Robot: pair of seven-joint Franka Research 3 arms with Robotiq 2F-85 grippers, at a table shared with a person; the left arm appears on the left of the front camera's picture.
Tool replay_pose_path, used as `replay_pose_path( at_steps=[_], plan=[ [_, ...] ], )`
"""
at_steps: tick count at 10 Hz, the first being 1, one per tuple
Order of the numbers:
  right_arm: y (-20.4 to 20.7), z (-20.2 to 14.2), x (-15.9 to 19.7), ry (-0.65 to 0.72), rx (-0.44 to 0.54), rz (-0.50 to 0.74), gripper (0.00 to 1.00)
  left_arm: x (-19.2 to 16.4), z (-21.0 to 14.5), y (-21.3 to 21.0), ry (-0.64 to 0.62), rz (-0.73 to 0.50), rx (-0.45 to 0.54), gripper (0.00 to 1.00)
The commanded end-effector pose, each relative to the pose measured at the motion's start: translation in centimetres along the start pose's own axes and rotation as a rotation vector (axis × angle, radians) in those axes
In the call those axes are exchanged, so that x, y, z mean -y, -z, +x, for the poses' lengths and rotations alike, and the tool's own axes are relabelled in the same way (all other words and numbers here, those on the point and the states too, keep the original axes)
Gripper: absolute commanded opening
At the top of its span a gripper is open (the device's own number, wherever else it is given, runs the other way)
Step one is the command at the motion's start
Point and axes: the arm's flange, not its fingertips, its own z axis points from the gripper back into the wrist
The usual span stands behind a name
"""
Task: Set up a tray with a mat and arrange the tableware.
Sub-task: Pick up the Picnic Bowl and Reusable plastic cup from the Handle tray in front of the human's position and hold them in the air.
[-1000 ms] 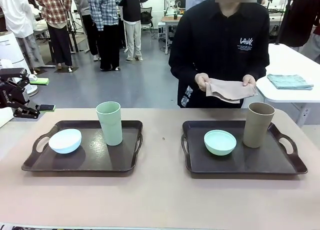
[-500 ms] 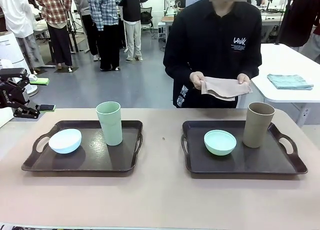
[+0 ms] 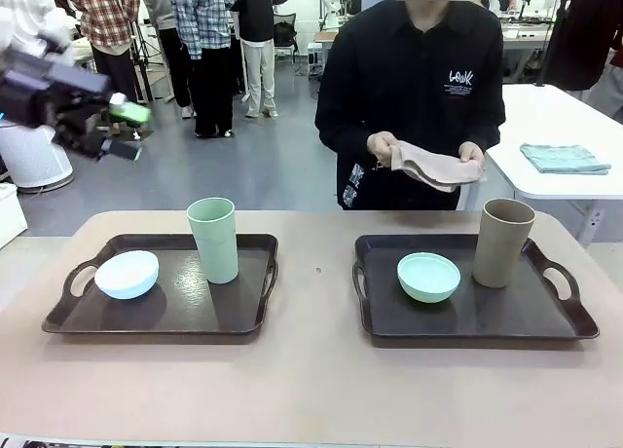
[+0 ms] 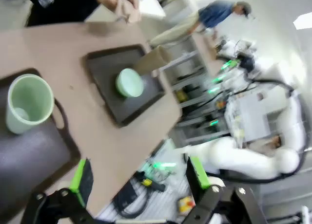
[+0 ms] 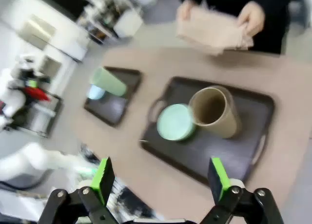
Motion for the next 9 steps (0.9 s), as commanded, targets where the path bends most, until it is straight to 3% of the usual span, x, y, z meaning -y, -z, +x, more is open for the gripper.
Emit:
replay_pose_path(
  at_steps=[1, 2, 3, 5, 6, 7, 8, 9],
  plan=[
    [0.2, 1.2, 3.3, -0.123, -0.224, 0.022, 1.0, 4.7, 1.4, 4.1, 0.175, 0.31, -0.136, 1.0],
    [0.1, 1.1, 4.1, -0.1, -0.357, 0.136, 1.0, 8.2, 2.5, 7.6, 0.261, 0.395, -0.207, 1.0],
    [0.6, 1.4, 1.2, -0.073, -0.1, -0.031, 1.0, 4.1, 1.2, 2.1, 0.104, 0.121, -0.065, 1.0],
    [0.6, 1.4, 1.2, -0.073, -0.1, -0.031, 1.0, 4.1, 1.2, 2.1, 0.104, 0.121, -0.065, 1.0],
    [0.8, 1.7, 2.9, -0.088, -0.192, 0.01, 1.0, 4.1, 1.2, 2.1, 0.104, 0.121, -0.065, 1.0],
    [0.6, 1.3, 4.4, -0.592, -0.328, 0.317, 1.0, 4.9, 1.6, 3.1, 0.123, 0.172, -0.095, 1.0],
    [1.3, 2.9, 6.4, -0.884, -0.309, 0.445, 1.0, 6.3, 3.1, 5.6, 0.169, 0.145, -0.158, 1.0],
    [1.7, 3.5, 8.6, -1.116, -0.411, 0.644, 1.0, 7.1, 4.1, 8.1, 0.187, 0.141, -0.195, 1.0]
  ],
)
